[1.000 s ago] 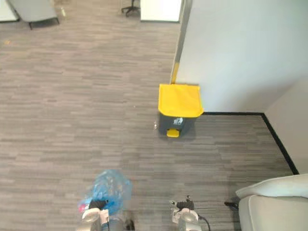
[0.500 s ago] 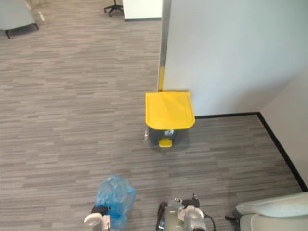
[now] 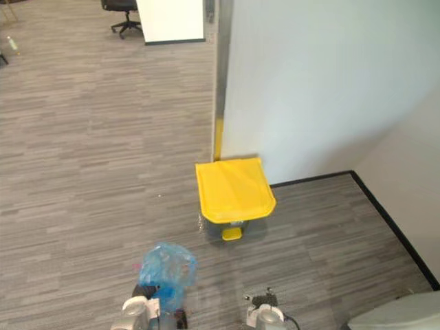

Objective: Gather rubbish on tea table into small bin, then transfer packed bag to large trash can.

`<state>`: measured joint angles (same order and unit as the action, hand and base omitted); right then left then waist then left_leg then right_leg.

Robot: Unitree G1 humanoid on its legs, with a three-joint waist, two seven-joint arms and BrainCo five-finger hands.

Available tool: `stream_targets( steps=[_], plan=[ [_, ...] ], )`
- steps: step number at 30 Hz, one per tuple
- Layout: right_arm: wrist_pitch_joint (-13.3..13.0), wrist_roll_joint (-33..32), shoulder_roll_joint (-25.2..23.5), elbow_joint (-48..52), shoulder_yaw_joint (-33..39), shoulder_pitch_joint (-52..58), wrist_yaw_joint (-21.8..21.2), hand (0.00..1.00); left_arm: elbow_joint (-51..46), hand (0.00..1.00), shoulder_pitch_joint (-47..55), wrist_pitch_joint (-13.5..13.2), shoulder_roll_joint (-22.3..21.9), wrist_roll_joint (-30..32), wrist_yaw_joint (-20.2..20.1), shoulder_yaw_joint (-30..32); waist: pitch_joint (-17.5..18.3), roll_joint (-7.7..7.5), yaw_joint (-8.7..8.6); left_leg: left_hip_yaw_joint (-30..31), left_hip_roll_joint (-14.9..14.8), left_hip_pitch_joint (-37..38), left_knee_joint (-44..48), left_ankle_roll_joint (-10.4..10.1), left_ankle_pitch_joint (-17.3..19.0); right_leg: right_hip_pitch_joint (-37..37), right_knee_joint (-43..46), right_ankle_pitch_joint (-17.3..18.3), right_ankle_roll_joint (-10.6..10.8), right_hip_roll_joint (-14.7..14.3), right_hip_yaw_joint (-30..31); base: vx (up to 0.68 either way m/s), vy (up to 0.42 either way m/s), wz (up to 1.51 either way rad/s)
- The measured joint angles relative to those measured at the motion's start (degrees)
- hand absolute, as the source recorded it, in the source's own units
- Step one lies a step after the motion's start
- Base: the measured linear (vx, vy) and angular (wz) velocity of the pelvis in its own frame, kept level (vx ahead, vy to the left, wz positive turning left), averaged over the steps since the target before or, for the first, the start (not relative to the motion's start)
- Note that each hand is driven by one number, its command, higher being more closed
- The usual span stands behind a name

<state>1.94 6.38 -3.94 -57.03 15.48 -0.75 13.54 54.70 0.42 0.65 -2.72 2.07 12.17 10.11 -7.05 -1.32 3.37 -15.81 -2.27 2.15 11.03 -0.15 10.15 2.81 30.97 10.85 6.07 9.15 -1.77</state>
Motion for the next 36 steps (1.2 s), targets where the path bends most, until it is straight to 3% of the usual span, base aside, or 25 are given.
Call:
stream_targets(
  steps=[1, 3, 4, 7, 9, 10, 12, 14, 17, 18, 19, 20, 21, 23, 24, 25, 26, 28, 30, 36],
  plan=[
    [-0.05, -0.01, 0.08, 0.06, -0.06, 0.3, -0.03, 0.0, -0.01, 1.0, -0.12, 0.03, 0.07, 0.0, -0.01, 0.0, -0.11, 0.14, -0.09, 0.03, 0.06, 0.91, -0.49, 0.33, 0.36, 2.08, 4.86, -0.96, 0.72, 0.4, -0.22, 0.17, 0.125, -0.09],
    [-0.15, 0.02, 0.15, 1.13, -0.05, 0.38, -0.07, 0.0, 0.66, 1.0, -0.04, 0.14, 0.73, 0.0, 0.04, 0.08, -0.32, 0.37, -0.21, -0.12, 0.27, 4.76, -2.54, 0.66, 0.96, 7.23, 14.54, 2.01, -0.28, 1.7, -2.47, 0.18, 0.051, 0.0],
    [-0.23, 0.04, 0.19, 1.28, -0.03, 0.42, -0.06, 0.0, 0.82, 1.0, -0.01, 0.14, 0.83, 0.0, 0.03, 0.09, -0.32, 0.37, -0.27, -0.05, 0.18, 5.65, -3.1, 0.54, 1.04, 8.04, 14.84, 2.68, -0.6, 1.72, -3.47, 0.22, 0.007, 0.09],
    [-0.36, 0.27, 0.25, 1.47, 0.05, -0.11, -0.09, 0.0, 1.36, 1.0, -0.08, 0.14, 0.85, 0.04, 0.01, 0.1, -0.46, 0.51, -0.75, 0.92, -0.52, 7.56, -4.95, -0.07, 1.46, 11.69, 8.31, 3.79, -1.7, 0.5, -7.15, 0.2, -0.078, 0.19],
    [-0.38, 0.26, 0.25, 1.19, 0.05, -0.5, -0.09, 0.0, 1.69, 1.0, -0.13, 0.12, 0.97, 0.05, -0.02, 0.12, -0.64, 0.62, -0.95, 1.81, -1.15, 8.23, -4.87, -1.38, 2.26, 11.96, -1.51, 1.49, -2.78, -2.14, -6.78, 0.24, -0.165, 0.28],
    [-0.31, 0.07, 0.27, 0.65, 0.27, -0.53, -0.2, 0.0, 2.44, 1.0, -0.5, 0.08, 1.28, 0.09, -0.05, 0.34, -0.62, -0.44, -1.45, 4.54, -0.26, 8.98, -4.75, -3.11, 3.47, 10.6, -7.88, -5.06, -5.13, -3.15, -5.37, 0.28, -0.179, 0.36],
    [-0.38, 0.31, 1.64, -0.28, 1.31, -1.16, -0.03, 0.0, 2.84, 1.0, -0.91, 0.05, -0.43, 0.17, -0.14, 0.75, -0.54, 1.9, -1.32, 6.52, -2.35, 9.12, -4.32, -3.24, 3.52, 9.14, -8.87, -4.09, -5.82, -4.79, -6.55, 0.3, -0.191, 0.25],
    [-0.28, 0.31, 1.78, -0.36, 1.49, -1.17, 0.04, 0.0, 2.77, 1.0, -0.98, -0.05, -0.84, 0.21, -0.14, 0.72, -0.47, 2.6, -1.18, 7.3, -3.37, 9.03, -3.62, -3.29, 3.54, 8.87, -8.81, -2.71, -6.51, -5.51, -7.33, 0.25, -0.178, 0.08],
    [-0.28, 0.21, 1.71, -0.34, 1.59, -0.88, 0.06, 0.0, 2.76, 1.0, -1.02, 0.14, -0.89, 0.45, -1.09, -0.1, -0.87, 2.41, -1.58, 8.75, -5.65, 6.17, 6.73, -4.27, 4.05, 3.26, -12.35, -1.72, -7.04, -6.44, -9.72, 0.2, -0.163, 0.33],
    [-0.24, 0.15, 1.72, -0.35, 1.45, -0.35, 0.08, 0.0, 1.76, 1.0, -0.98, 0.11, -0.88, 0.56, -1.24, -0.09, -1.08, 2.01, -1.52, 8.44, -6.96, 2.88, 15.89, -6.11, 3.88, 0.58, -14.01, -1.41, -7.21, -6.73, -10.32, 0.13, -0.093, 0.33],
    [-0.25, 0.14, 1.73, -0.35, 1.28, -0.26, 0.09, 0.0, 1.44, 1.0, -0.87, 0.06, -0.82, 0.57, -1.24, -0.08, -1.12, 1.95, -1.43, 8.32, -7.49, 1.79, 18.53, -6.53, 3.87, -0.16, -14.47, -1.29, -7.32, -6.81, -10.4, 0.16, -0.062, 0.15],
    [-0.18, 0.09, 1.76, -0.36, 1.19, 0.03, 0.11, 0.0, 0.78, 1.0, -0.66, 0.0, -0.74, 0.55, -1.24, 0.04, -1.06, 1.92, -1.1, 7.07, -9.34, -0.35, 24.56, -6.7, 4.19, -1.64, -15.46, -1.17, -7.53, -7.3, -10.48, 0.16, 0.017, -0.14],
    [-0.14, -0.12, 1.62, -0.35, 1.19, 0.11, 0.09, 0.0, 0.58, 1.0, -0.28, 0.01, -0.62, 0.56, -1.22, 0.16, -0.9, 2.16, -0.72, 4.74, -10.08, -0.5, 25.57, -5.62, 5.32, -2.72, -16.38, -1.14, -7.58, -7.35, -9.9, 0.16, 0.04, -0.18],
    [-0.11, -0.2, 1.62, -0.36, 1.3, 0.1, 0.1, 0.0, 0.56, 1.0, 0.22, 0.1, -0.6, 0.57, -1.26, 0.16, -0.31, 1.94, -0.91, 2.83, -9.54, -2.25, 22.29, -5.0, 8.15, -2.95, -17.77, -1.8, -6.74, -6.44, -8.91, 0.18, 0.136, -0.22],
    [-0.11, -0.26, 1.58, -0.63, 1.65, 0.08, 0.09, 0.0, 0.16, 1.0, 0.05, 0.04, -0.59, 0.58, -1.23, 0.19, -0.46, 1.43, -0.75, 2.3, -8.03, -3.09, 15.91, -4.05, 8.51, -3.01, -18.29, -2.49, -5.64, -5.08, -7.77, 0.14, 0.148, -0.28],
    [-0.11, -0.25, 1.58, -0.79, 1.94, 0.12, 0.08, 0.0, 0.11, 1.0, 0.02, 0.01, -0.59, 0.58, -1.23, 0.17, -0.44, 1.57, -0.73, 2.35, -7.54, -3.05, 12.58, -3.81, 7.67, -2.98, -18.39, -2.74, -5.22, -4.85, -7.38, 0.13, 0.216, -0.44],
    [-0.09, -0.26, 1.8, -1.08, 2.67, 0.09, 0.1, 0.0, 0.68, 1.0, -0.1, -0.01, -0.89, 0.55, -1.25, 0.11, 0.08, 2.24, -0.73, 3.08, -6.24, -2.23, 4.65, -5.12, 2.04, -2.99, -19.22, -3.05, -3.49, -4.91, -5.68, 0.1, 0.19, -0.48],
    [0.12, -0.24, 1.45, -1.1, 2.51, 0.49, -0.02, 0.0, 1.07, 1.0, -0.18, 0.01, 0.02, 0.68, -1.1, 0.16, 0.77, 1.26, -0.25, 1.68, -4.15, -0.24, 2.02, -4.32, 1.18, -3.25, -21.05, -4.28, -2.29, -3.77, -2.64, 0.13, 0.272, -0.44],
    [0.27, -0.22, 0.22, -1.23, 3.71, 0.83, -0.03, 0.0, 2.17, 1.0, -0.35, 0.15, 1.13, 0.89, -1.11, -0.09, 1.63, -0.3, -0.61, 0.55, -1.91, 1.08, 0.01, -3.91, 0.96, -4.46, -24.17, -5.07, -1.74, -2.15, -0.35, 0.12, 0.234, -0.22],
    [0.28, -0.23, 0.08, -1.43, 5.2, 1.16, -0.04, 0.0, 3.06, 1.0, -0.03, 0.13, 2.83, 1.31, -1.11, -0.12, 1.76, -0.51, -0.57, 0.56, -0.86, 2.24, -2.07, -3.52, 0.74, -4.89, -26.28, -6.01, -2.13, -2.2, 0.81, 0.05, 0.073, -0.07]
  ],
)
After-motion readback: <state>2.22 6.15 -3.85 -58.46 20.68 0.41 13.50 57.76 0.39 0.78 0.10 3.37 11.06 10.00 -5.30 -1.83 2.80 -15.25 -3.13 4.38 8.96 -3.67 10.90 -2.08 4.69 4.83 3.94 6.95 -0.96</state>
